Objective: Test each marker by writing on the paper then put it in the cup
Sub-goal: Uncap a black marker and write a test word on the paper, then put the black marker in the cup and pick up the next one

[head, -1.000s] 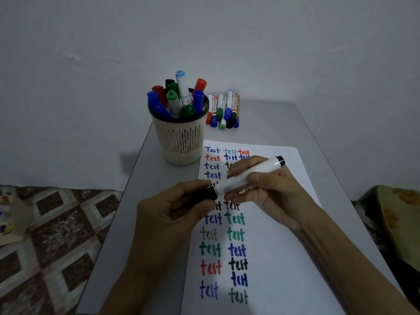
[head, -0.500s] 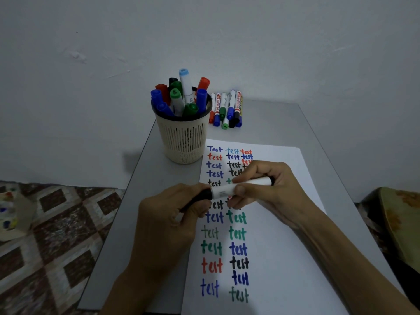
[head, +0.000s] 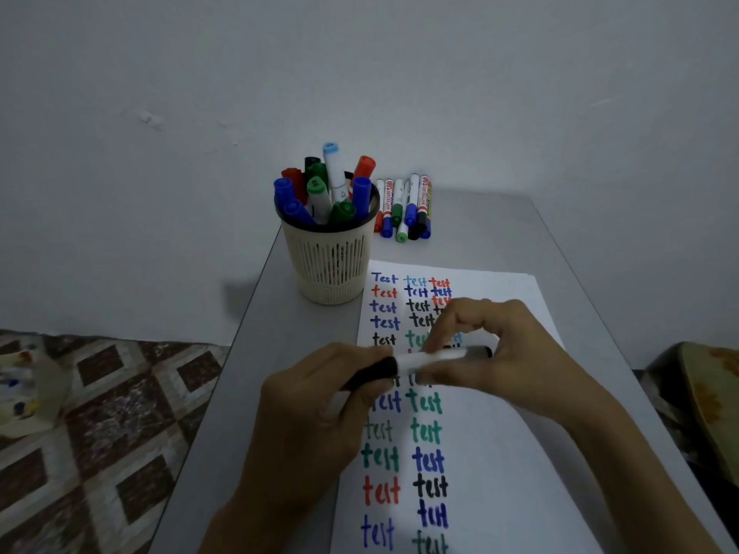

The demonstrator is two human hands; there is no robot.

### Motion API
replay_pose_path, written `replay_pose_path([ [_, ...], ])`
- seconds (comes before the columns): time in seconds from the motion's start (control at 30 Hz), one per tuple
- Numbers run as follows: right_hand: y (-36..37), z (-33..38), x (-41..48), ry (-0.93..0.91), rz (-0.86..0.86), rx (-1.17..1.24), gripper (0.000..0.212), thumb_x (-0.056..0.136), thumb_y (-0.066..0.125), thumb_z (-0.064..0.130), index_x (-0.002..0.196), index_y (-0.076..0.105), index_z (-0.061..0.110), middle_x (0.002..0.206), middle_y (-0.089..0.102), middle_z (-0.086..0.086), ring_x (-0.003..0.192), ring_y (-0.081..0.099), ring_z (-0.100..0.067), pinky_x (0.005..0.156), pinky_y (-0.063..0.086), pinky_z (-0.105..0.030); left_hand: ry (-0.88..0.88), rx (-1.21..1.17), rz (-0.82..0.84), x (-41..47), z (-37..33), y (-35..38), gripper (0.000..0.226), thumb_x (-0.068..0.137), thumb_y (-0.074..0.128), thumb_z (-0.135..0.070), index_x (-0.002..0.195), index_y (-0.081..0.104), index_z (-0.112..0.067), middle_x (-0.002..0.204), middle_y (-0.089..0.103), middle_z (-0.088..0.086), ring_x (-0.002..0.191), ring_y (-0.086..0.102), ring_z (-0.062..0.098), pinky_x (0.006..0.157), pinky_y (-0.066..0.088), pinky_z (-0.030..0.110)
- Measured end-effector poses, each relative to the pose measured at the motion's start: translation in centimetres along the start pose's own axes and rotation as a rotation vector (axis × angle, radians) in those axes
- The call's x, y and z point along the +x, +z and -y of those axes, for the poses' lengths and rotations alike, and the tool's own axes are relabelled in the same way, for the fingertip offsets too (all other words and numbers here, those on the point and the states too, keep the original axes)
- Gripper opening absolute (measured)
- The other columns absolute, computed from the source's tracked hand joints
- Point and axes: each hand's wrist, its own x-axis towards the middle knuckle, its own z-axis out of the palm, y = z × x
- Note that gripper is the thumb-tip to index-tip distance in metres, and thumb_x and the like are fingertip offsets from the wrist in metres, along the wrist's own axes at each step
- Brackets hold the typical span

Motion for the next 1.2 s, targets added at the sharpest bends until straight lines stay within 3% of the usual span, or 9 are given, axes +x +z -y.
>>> replay_pose_path([
  [0.07,-0.1,0.5,0.3,-0.07,0.043,-0.305,0.024,0.069,0.081,0.039,0.088,0.07,0.029,0.084,0.067,0.014,0.083,0.059,-0.005,0.074,0.046,-0.03,-0.025,0.005,0.043,0.1,0.5,-0.1,0.029,0.083,0.063,-0.028,0.109,0.068,-0.018,0.099,0.069,-0.01,0.09,0.064,-0.002,0.075,0.053,0.017],
  [0.17,-1.6,1.2,1.1,-0.13,0.092,-0.592,0.032,0.076,0.078,0.027,0.107,0.068,0.03,0.087,0.062,0.017,0.076,0.05,0.004,0.066,0.042,-0.02,-0.148,0.062,0.119,-0.2,1.2,0.1,0.048,0.083,0.053,-0.048,0.128,0.052,-0.034,0.114,0.052,-0.032,0.107,0.047,-0.018,0.091,0.041,0.006],
  [0.3,-5.5,2.2,3.8,-0.074,-0.171,-0.478,0.023,0.08,0.076,0.016,0.096,0.061,0.021,0.077,0.06,0.009,0.065,0.058,-0.008,0.061,0.051,-0.034,-0.131,0.206,0.193,-0.8,1.7,1.0,0.057,0.085,0.041,-0.049,0.136,0.045,-0.023,0.128,0.034,-0.026,0.118,-0.003,-0.034,0.109,0.003,0.033],
  [0.4,-6.9,4.3,7.1,-0.175,-0.46,-0.177,0.043,0.081,0.073,0.012,0.114,0.045,0.013,0.074,0.06,0.0,0.064,0.065,-0.018,0.057,0.056,-0.035,-0.142,0.214,0.231,-0.8,2.2,1.3,0.056,0.087,0.037,-0.049,0.137,0.044,-0.024,0.131,0.041,-0.019,0.124,0.01,-0.026,0.117,0.002,0.028],
  [0.53,-5.5,6.8,11.6,-0.311,-0.568,0.008,0.07,0.08,0.071,0.009,0.127,0.02,0.013,0.067,0.059,-0.007,0.059,0.068,-0.025,0.056,0.057,-0.044,-0.131,0.213,0.244,-0.8,2.5,1.2,0.054,0.087,0.036,-0.049,0.134,0.048,-0.024,0.135,0.044,-0.016,0.126,0.025,-0.012,0.117,-0.004,0.024],
  [0.67,-2.9,6.7,13.9,-0.338,-0.481,-0.162,0.069,0.081,0.071,0.007,0.136,0.029,0.004,0.068,0.064,-0.008,0.054,0.065,-0.014,0.052,0.056,-0.029,-0.119,0.202,0.235,-0.8,2.4,1.2,0.053,0.087,0.035,-0.049,0.132,0.05,-0.025,0.135,0.047,-0.014,0.127,0.03,-0.007,0.117,0.0,0.028],
  [0.77,-1.1,5.2,14.1,-0.308,-0.362,-0.19,0.061,0.078,0.074,0.007,0.129,0.04,0.011,0.067,0.064,-0.011,0.055,0.063,-0.013,0.056,0.057,-0.03,-0.105,0.204,0.232,-0.8,2.3,1.2,0.052,0.087,0.037,-0.046,0.13,0.054,-0.022,0.134,0.049,-0.012,0.126,0.033,-0.004,0.116,0.0,0.029],
  [0.93,0.5,3.6,14.1,-0.312,-0.317,-0.136,0.016,0.085,0.062,0.006,0.099,0.068,0.001,0.091,0.069,-0.005,0.082,0.065,-0.015,0.074,0.054,-0.021,-0.106,0.209,0.228,-0.8,2.4,1.2,0.049,0.087,0.038,-0.046,0.128,0.054,-0.025,0.134,0.049,-0.013,0.127,0.033,-0.004,0.116,-0.001,0.028],
  [1.2,-0.3,4.3,13.2,-0.284,-0.127,-0.125,0.041,0.074,0.046,0.002,0.105,0.072,0.006,0.104,0.064,-0.012,0.098,0.062,-0.022,0.083,0.053,-0.032,-0.117,0.208,0.233,-0.9,2.5,1.2,0.051,0.088,0.035,-0.049,0.129,0.054,-0.026,0.136,0.046,-0.015,0.128,0.03,-0.006,0.116,-0.001,0.029],
])
